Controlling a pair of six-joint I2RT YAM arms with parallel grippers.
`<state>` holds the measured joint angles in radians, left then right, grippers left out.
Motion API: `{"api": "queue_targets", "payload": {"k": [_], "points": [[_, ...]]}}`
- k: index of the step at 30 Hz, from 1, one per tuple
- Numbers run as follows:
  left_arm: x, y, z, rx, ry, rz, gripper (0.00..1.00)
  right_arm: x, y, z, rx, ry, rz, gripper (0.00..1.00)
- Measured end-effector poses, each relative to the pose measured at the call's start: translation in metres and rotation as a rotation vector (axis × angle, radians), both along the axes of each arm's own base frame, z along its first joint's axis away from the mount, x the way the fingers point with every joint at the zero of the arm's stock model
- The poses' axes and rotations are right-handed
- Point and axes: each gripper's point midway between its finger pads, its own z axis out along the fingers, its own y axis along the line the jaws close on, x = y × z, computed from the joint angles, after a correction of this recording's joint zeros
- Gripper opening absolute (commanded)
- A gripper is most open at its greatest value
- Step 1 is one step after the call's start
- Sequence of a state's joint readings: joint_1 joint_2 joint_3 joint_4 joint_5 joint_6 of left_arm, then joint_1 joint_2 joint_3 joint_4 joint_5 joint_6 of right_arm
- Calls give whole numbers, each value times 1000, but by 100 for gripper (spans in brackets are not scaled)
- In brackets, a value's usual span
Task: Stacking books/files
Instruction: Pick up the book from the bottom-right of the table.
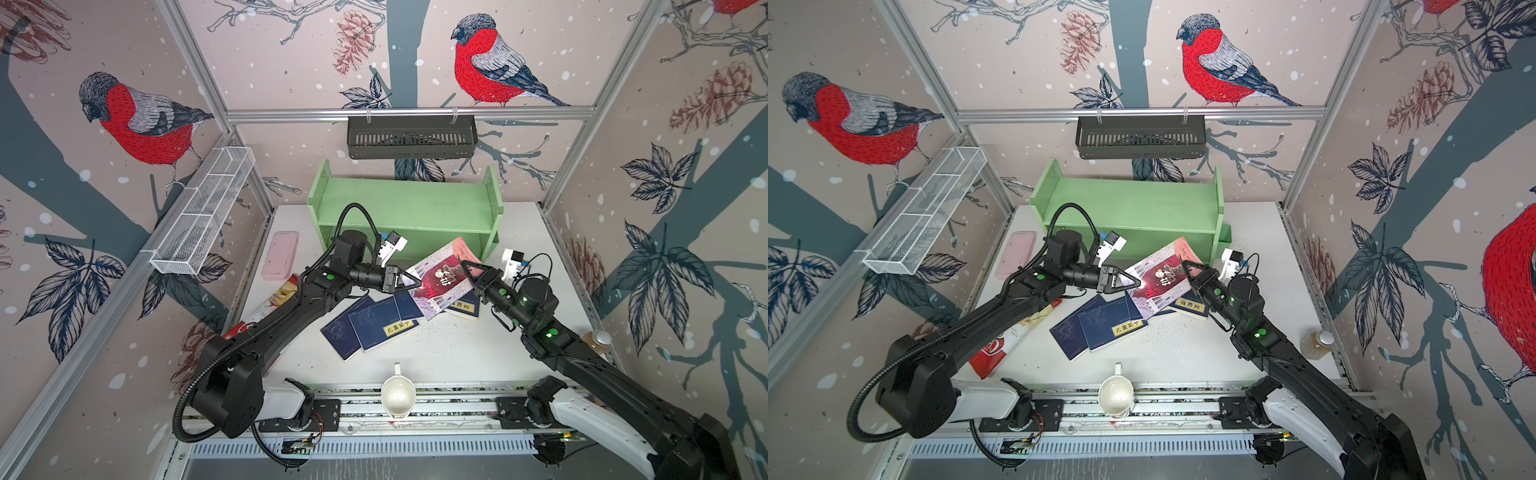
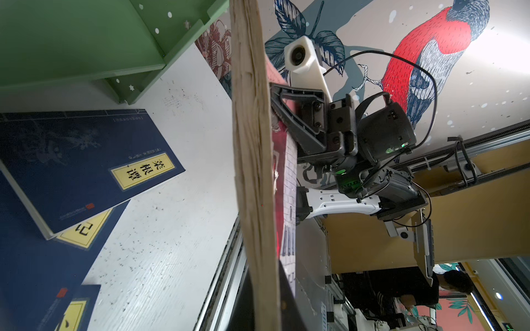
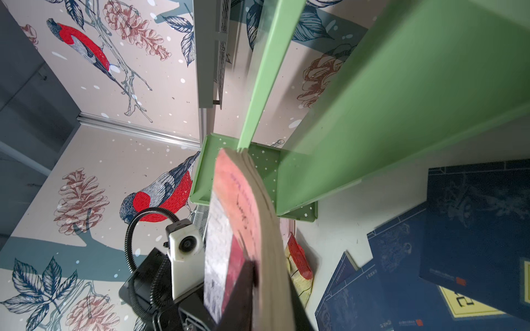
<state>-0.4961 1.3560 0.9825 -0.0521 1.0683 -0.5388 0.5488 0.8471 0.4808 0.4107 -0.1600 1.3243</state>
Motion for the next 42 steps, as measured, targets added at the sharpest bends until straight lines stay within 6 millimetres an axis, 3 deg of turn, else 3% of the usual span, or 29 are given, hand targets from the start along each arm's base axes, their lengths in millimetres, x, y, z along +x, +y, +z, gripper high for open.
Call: {"api": "queue_targets", "payload": {"k": [5, 6, 7, 9, 10, 13, 15, 20, 25, 33, 42], "points": [[4, 7, 4, -1, 2, -19, 0, 1, 7, 3, -10, -20, 37, 2], [4, 8, 5, -1, -3, -20, 4, 2, 9, 5, -9, -24, 44, 2], [5, 9, 4, 1, -4, -17, 13, 3, 11, 4, -10, -22, 52, 2], [7, 11, 4, 6, -7, -13, 44, 5, 14, 1, -15, -13, 66, 2], [7, 13, 4, 8, -15, -10, 54, 5, 17, -1, -16, -7, 77, 2], [11, 20, 9, 25, -55, 22, 74, 3, 20, -7, -17, 2, 98, 1], [13, 25, 17, 43, -111, 51, 79, 2, 19, -8, -13, 4, 98, 1], [14, 42, 36, 106, -283, 139, 85, 0, 13, -11, 13, 15, 70, 1], [26, 66, 59, 165, -416, 259, 85, 3, 2, -30, 35, 73, 4, 1], [54, 99, 75, 265, -493, 463, 85, 12, -4, -47, 83, 146, -67, 1], [65, 115, 110, 273, -571, 568, 85, 27, -1, -58, 98, 199, -122, 1]]}}
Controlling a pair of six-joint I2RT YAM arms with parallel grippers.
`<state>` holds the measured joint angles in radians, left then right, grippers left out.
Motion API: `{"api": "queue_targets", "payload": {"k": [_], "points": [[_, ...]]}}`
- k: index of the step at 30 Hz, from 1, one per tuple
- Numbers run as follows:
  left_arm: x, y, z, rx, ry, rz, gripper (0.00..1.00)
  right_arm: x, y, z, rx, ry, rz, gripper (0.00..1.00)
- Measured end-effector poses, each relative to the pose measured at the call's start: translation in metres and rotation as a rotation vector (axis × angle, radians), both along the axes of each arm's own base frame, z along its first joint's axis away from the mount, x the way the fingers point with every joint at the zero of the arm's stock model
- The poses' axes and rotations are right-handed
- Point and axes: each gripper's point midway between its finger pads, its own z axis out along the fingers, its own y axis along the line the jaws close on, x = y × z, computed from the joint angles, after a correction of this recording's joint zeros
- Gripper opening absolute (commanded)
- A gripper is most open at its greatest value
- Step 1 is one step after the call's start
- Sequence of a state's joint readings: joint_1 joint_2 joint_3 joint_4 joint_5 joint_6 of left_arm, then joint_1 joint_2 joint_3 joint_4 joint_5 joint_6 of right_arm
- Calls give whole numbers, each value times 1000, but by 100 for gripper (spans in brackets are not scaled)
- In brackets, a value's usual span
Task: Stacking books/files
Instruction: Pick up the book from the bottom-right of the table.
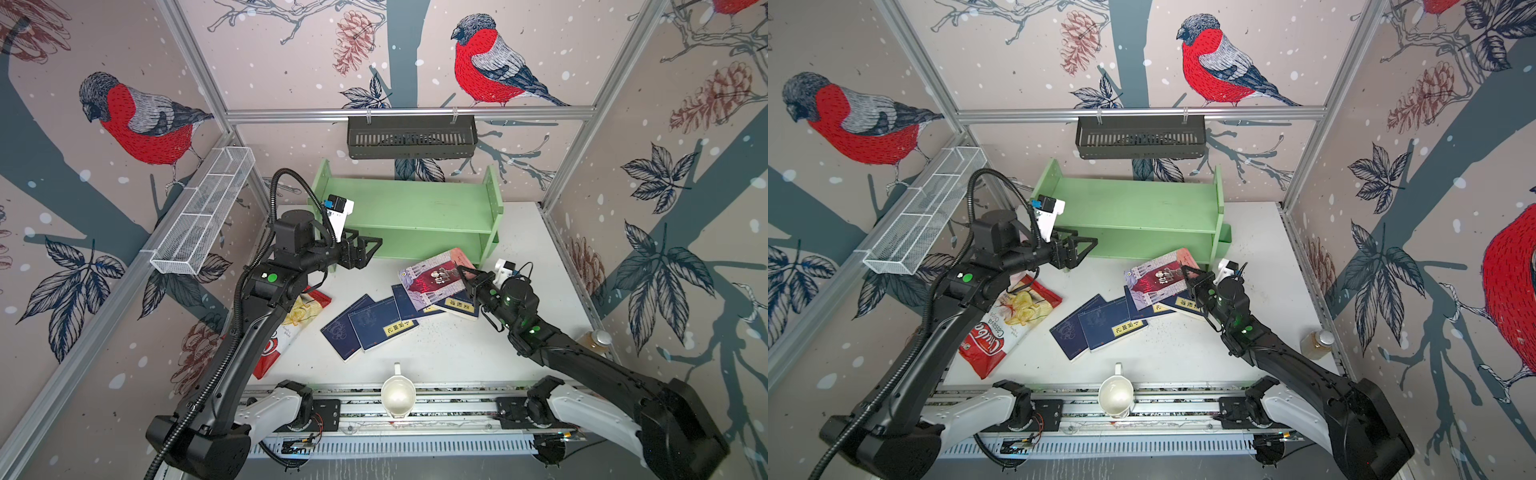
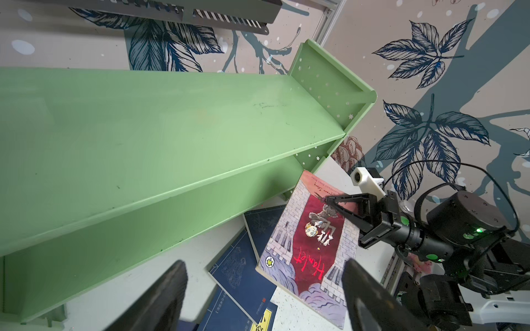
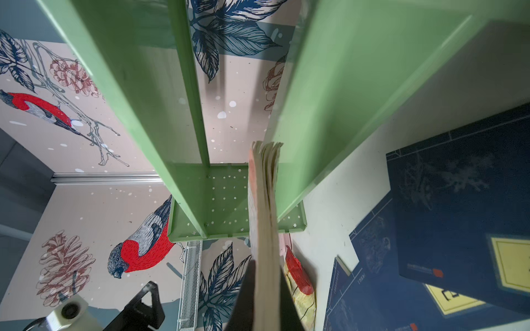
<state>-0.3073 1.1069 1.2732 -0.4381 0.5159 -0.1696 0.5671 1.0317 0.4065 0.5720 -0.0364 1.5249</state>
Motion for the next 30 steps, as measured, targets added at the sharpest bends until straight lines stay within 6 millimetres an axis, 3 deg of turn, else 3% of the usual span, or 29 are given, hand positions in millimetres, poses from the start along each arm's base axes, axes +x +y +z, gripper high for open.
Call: {"api": "queue_targets", "payload": {"k": [7, 14, 21, 30], "points": [[2, 5, 26, -10, -60, 28, 86, 12, 8, -7, 9, 20, -36, 0], [3, 12, 30, -6, -66, 73, 86, 25, 17, -5, 29, 11, -69, 1], [2, 22, 37, 0, -87, 119, 88, 41, 39, -17, 42, 24, -72, 0], [10, 37, 38, -5, -79, 200, 89, 57, 62, -6, 95, -17, -113, 0]]}}
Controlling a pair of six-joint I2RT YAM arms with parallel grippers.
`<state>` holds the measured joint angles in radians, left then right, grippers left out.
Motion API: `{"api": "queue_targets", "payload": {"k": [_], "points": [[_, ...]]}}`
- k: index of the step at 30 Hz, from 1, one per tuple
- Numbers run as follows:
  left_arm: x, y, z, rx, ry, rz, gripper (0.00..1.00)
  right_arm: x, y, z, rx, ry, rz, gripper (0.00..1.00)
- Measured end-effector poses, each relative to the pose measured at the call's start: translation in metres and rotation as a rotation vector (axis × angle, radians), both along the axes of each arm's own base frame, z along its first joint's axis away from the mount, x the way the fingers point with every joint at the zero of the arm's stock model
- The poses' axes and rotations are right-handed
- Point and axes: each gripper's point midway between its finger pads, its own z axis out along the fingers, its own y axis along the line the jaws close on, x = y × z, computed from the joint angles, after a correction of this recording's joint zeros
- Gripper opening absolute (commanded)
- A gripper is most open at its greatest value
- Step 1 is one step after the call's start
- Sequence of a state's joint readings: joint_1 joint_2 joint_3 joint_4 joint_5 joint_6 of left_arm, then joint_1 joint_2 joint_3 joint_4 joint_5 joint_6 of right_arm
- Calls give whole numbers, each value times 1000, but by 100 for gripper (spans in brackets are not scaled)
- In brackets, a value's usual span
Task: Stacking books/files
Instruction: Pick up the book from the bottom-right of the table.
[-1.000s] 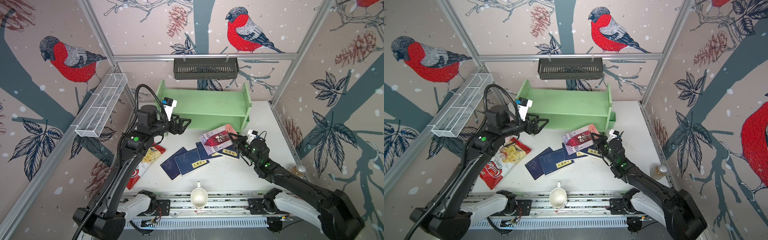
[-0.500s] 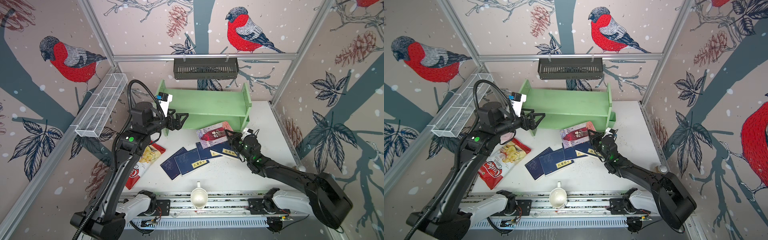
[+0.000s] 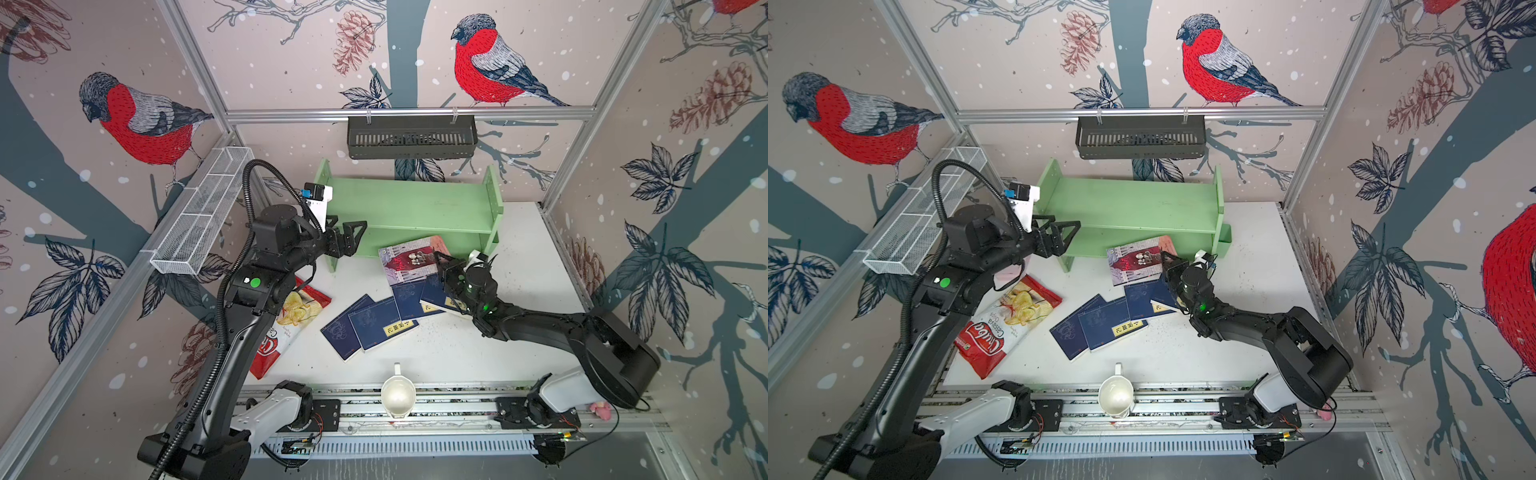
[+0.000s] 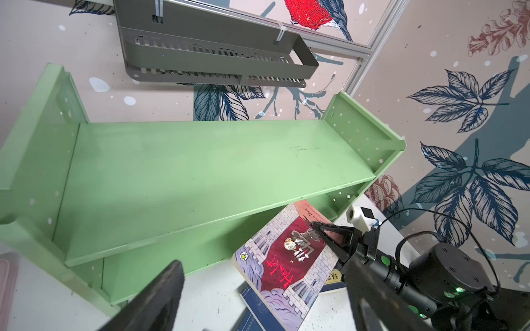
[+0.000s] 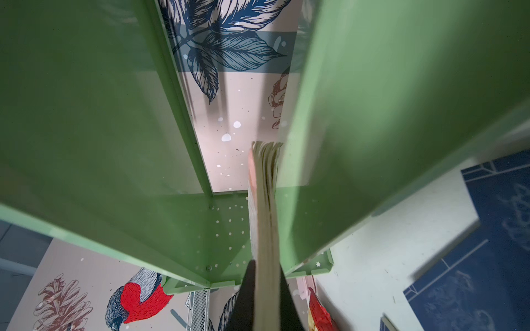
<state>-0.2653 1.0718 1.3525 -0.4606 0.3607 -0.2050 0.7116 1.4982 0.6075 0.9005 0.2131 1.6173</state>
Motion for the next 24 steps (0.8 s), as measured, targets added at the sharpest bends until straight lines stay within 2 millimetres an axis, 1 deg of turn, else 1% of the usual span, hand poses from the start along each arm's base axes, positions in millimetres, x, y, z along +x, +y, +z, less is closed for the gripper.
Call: {"api": "queue_targets", "payload": {"k": [3, 9, 11, 16, 18, 20, 21, 23, 24], "points": [[1, 2, 0, -6, 4, 4, 89, 7, 6, 3, 12, -14, -15, 0], [-1, 0, 2, -30, 10, -7, 89, 18, 17, -15, 3, 4, -40, 1], [-3, 0, -2, -36, 18, -12, 89, 22, 20, -16, 9, 0, -49, 0], [-10, -3, -27, -51, 81, -29, 89, 32, 30, -5, 35, -28, -64, 0], [-13, -2, -36, -58, 104, -26, 89, 34, 35, -4, 40, -32, -62, 1], [-16, -2, -42, -67, 120, -25, 88, 37, 38, -9, 50, -22, -64, 1], [-17, -2, -45, -76, 126, -26, 88, 38, 40, -15, 47, -14, -63, 1], [-20, -4, -56, -89, 153, -34, 88, 40, 44, -26, 46, -1, -64, 0], [-21, -4, -64, -96, 178, -34, 88, 42, 46, -31, 55, 12, -63, 0]]}}
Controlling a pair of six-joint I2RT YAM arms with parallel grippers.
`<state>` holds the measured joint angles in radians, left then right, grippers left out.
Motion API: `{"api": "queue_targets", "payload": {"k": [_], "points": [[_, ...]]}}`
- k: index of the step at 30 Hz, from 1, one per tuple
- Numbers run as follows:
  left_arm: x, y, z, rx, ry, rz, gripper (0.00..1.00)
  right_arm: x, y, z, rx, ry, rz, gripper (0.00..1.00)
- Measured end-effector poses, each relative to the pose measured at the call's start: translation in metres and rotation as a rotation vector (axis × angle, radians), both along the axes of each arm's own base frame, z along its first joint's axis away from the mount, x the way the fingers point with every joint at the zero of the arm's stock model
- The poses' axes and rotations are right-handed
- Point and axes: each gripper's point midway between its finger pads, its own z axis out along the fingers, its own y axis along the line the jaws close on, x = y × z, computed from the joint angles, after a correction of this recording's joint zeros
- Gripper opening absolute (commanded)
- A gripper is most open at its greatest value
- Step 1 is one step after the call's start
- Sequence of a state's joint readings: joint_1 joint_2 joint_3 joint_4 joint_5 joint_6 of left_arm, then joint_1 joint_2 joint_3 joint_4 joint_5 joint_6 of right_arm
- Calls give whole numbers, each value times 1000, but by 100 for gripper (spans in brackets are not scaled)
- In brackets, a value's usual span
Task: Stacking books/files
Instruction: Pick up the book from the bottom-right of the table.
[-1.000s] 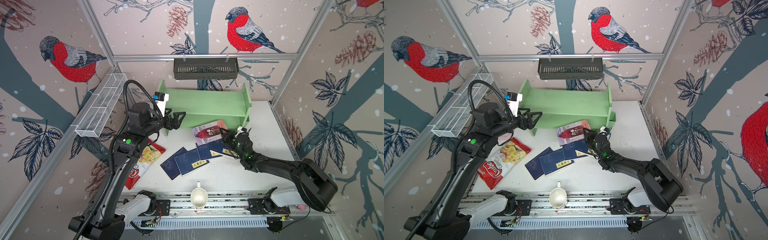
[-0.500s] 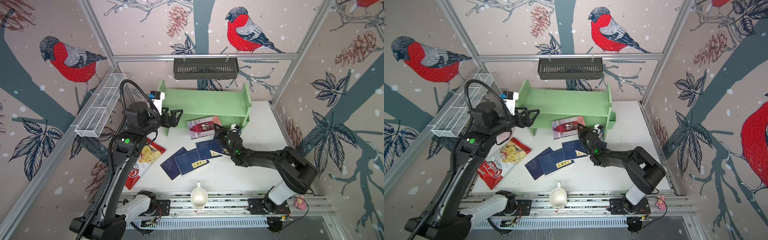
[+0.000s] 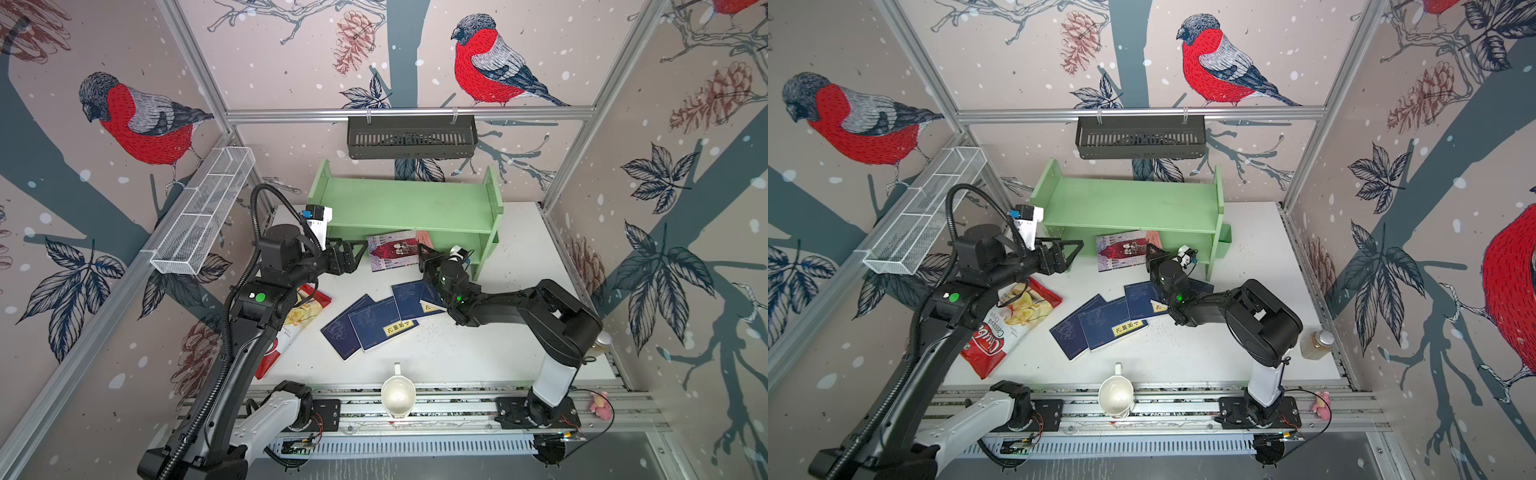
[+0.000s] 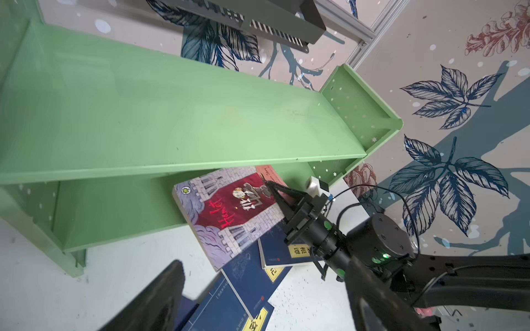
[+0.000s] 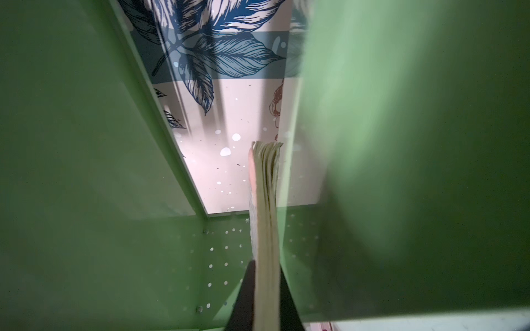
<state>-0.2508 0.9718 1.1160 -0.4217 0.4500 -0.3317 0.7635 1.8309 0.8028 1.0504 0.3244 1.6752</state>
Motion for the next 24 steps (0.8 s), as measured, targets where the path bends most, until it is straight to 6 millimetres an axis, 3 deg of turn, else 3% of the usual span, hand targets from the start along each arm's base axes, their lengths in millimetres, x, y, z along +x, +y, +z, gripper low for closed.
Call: {"api": "queue_targets", "payload": {"k": [13, 20, 24], "points": [[-20, -3, -116, 21, 212, -41, 86, 0, 21, 13, 66, -27, 26, 1], [-17, -6, -144, 5, 233, -49, 86, -4, 29, 17, 97, -26, 42, 0], [-4, -6, -131, -20, 168, -28, 85, -9, 32, 18, 101, -24, 53, 1]]}}
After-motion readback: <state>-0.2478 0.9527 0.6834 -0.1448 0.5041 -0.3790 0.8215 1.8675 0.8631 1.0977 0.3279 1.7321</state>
